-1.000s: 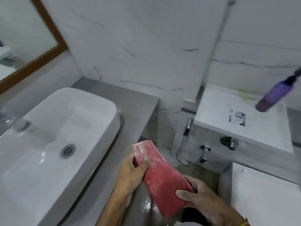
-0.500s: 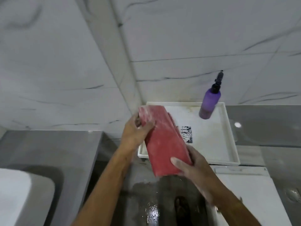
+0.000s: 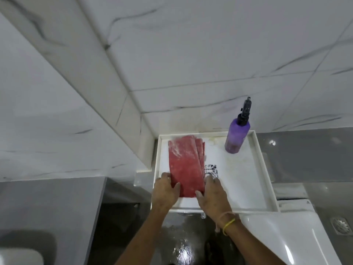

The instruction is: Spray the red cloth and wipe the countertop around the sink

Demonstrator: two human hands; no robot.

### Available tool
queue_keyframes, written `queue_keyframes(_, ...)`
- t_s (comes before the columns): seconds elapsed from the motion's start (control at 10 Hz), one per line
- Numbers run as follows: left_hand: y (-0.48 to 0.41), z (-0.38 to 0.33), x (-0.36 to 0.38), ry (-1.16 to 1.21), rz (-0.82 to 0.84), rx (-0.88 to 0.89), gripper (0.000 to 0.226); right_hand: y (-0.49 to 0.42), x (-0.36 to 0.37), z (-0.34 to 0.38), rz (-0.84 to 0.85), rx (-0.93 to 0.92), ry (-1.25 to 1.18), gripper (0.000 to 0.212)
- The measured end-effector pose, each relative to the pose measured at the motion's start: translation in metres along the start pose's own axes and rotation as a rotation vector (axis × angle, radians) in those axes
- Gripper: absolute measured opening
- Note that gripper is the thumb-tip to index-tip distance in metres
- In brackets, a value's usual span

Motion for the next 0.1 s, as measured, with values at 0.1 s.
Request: queue_keyframes(0.1,0.0035,-0.0056,-0.0136,-0.189,-0.057,0.087,0.035,0.0079,-0.0057,0.0101,0.019,0.016,0.206,0.052)
Point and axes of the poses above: each hand's wrist, its own y-axis away from the middle knuckle, its own x-axis out of the palm, z = x × y, the point moved 3 cm from there along -y, towards the middle knuckle, and after that the axes turned 6 degrees about -y, right-handed, at the moved point
